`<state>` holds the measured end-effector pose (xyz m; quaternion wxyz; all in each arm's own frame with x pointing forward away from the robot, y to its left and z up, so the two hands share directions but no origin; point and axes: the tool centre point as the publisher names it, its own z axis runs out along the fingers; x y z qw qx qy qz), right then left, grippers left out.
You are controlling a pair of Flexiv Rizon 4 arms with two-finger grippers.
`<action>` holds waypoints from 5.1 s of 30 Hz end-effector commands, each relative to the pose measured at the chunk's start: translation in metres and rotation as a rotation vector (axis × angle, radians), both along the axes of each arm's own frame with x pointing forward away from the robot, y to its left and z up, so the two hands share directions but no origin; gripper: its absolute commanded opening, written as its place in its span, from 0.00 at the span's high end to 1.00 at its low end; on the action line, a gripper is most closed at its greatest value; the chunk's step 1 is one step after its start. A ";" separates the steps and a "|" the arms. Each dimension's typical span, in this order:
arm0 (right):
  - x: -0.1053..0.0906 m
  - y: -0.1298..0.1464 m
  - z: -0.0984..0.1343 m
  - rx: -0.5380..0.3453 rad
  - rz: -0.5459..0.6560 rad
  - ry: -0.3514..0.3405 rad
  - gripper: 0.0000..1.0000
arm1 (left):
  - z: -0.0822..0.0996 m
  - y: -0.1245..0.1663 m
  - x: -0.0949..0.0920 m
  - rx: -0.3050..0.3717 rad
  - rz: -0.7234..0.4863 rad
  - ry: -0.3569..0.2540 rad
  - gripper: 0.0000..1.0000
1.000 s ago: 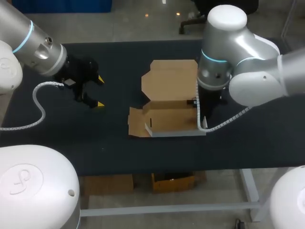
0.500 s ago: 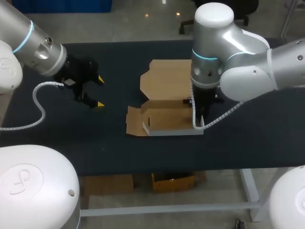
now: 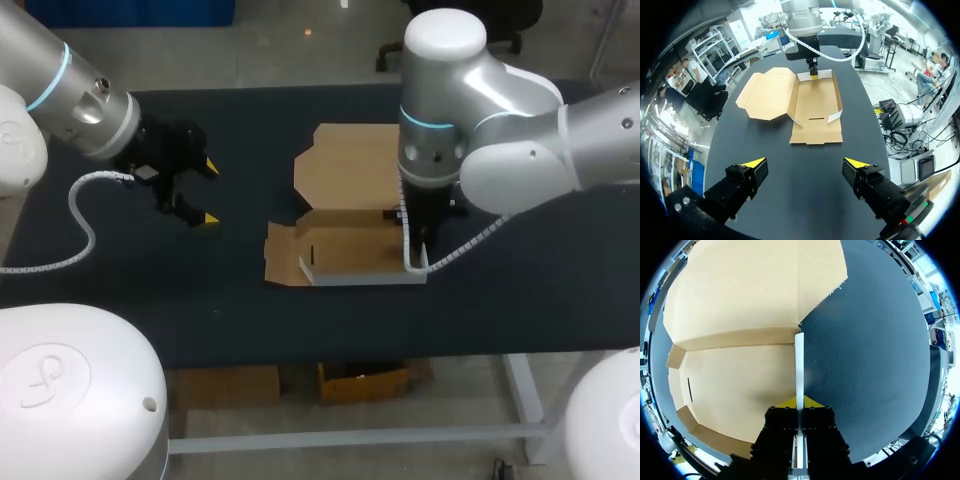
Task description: Assemble the packaging by folding the flat box into shape, placing the metal phone stand inside, and closing the box properly
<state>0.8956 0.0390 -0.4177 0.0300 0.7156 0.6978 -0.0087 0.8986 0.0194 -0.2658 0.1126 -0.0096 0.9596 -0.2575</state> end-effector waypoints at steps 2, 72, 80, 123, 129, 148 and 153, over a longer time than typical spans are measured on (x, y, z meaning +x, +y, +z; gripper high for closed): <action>0.001 0.000 -0.004 0.005 0.007 -0.003 1.00 | 0.001 0.000 -0.001 0.004 0.001 0.001 0.00; 0.002 -0.001 -0.003 0.013 0.005 -0.027 1.00 | 0.020 -0.013 -0.038 -0.040 0.572 0.278 0.00; 0.002 -0.001 -0.003 0.013 0.005 -0.027 1.00 | 0.007 -0.034 -0.050 -0.085 0.806 0.419 0.00; 0.002 -0.001 -0.003 0.013 0.005 -0.027 1.00 | -0.070 -0.058 -0.030 -0.263 1.177 0.771 0.00; 0.002 -0.001 -0.003 0.013 0.005 -0.027 1.00 | -0.084 -0.057 -0.021 -0.273 1.164 0.837 0.00; 0.002 -0.001 -0.003 0.013 0.005 -0.027 1.00 | -0.096 -0.061 -0.018 -0.296 1.167 0.893 0.00; 0.002 -0.001 -0.003 0.013 0.005 -0.027 1.00 | -0.109 -0.065 -0.012 -0.314 1.134 0.950 0.00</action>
